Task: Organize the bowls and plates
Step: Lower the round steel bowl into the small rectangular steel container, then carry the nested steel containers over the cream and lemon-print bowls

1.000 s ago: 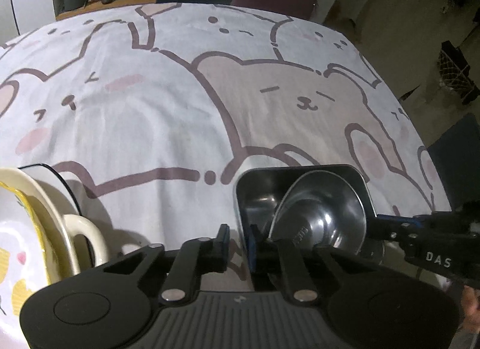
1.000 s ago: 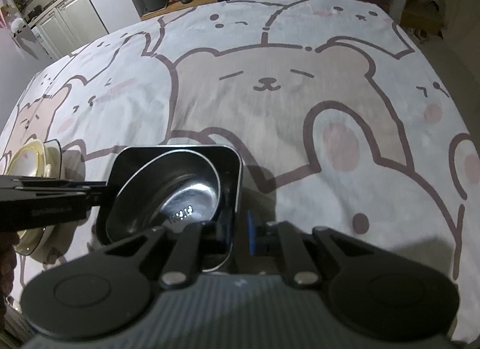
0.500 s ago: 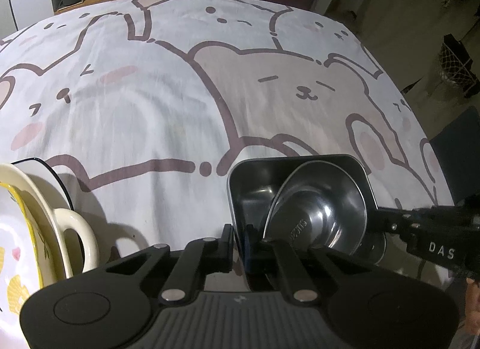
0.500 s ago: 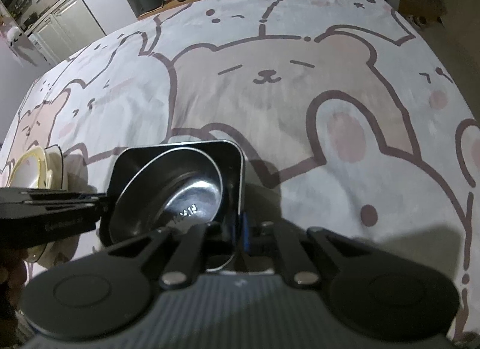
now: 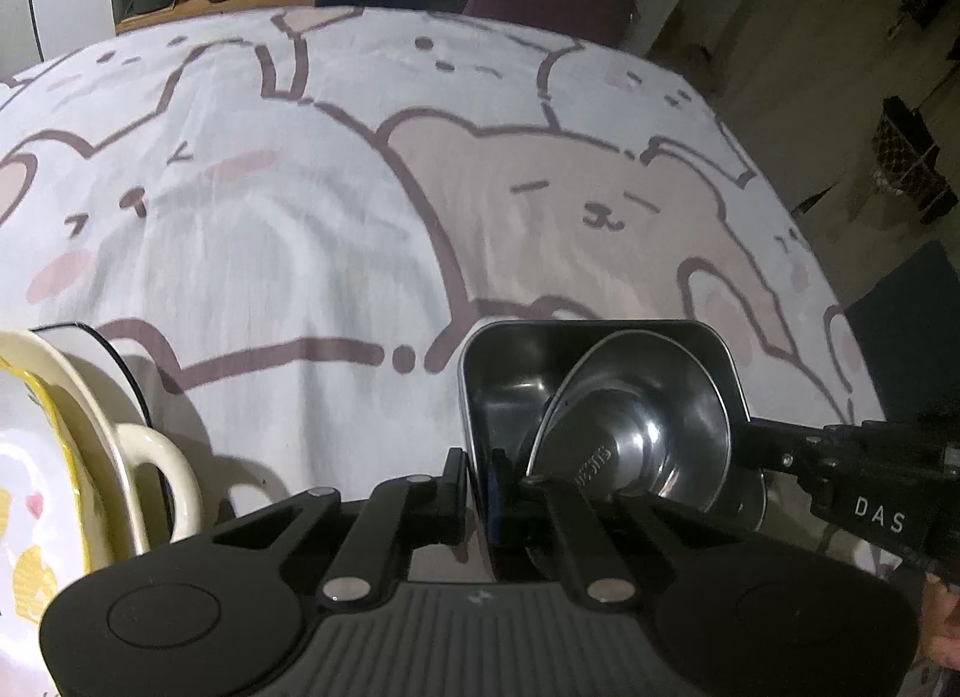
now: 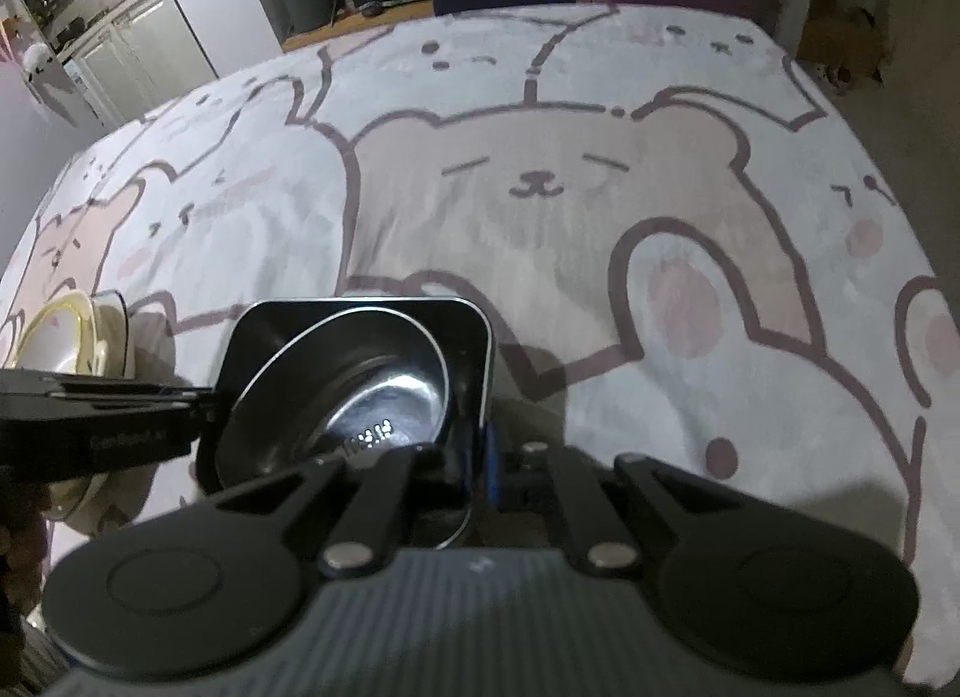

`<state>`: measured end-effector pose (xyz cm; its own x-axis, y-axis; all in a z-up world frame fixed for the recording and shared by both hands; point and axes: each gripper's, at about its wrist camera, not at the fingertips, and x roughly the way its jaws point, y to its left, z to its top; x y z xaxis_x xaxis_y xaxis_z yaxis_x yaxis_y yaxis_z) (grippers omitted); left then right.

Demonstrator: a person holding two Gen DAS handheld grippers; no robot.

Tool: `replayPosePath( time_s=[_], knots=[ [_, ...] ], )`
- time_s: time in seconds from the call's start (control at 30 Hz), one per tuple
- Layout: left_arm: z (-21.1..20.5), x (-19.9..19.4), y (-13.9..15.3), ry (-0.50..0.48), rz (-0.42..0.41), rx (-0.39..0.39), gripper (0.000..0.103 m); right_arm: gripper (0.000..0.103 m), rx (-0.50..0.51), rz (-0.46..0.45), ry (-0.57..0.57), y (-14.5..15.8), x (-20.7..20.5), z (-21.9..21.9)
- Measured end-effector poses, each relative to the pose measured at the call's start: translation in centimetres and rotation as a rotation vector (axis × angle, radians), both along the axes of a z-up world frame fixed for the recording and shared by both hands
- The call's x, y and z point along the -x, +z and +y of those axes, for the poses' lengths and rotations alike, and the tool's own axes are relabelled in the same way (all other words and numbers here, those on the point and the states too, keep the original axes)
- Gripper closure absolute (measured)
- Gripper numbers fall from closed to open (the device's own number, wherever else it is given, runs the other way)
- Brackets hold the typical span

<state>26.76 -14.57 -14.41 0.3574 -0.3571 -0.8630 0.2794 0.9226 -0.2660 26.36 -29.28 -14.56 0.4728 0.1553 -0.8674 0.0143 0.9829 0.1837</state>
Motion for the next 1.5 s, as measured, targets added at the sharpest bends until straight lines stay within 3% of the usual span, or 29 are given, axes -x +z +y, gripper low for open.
replayPosePath(
  time_s=[0.3,0.77,1.13,1.5],
  knots=[
    [3.1,1.1,4.6,0.067,-0.106,0.017,0.098,0.098,-0.037,-0.106,-0.008,3.5,1.0,1.1],
    [12.6,2.6,9.9,0.184,-0.19,-0.027,0.099,0.098,-0.143,-0.235,0.094,8.7,1.2,8.9],
    [20.9,4.1,10.1,0.293,-0.155,-0.045,0.098,0.098,-0.225,-0.215,0.2,8.5,0.2,16.1],
    [25.0,3.9,7.7,0.329,-0.08,-0.053,0.098,0.098,-0.227,-0.128,0.251,6.5,-0.3,21.2]
  ],
)
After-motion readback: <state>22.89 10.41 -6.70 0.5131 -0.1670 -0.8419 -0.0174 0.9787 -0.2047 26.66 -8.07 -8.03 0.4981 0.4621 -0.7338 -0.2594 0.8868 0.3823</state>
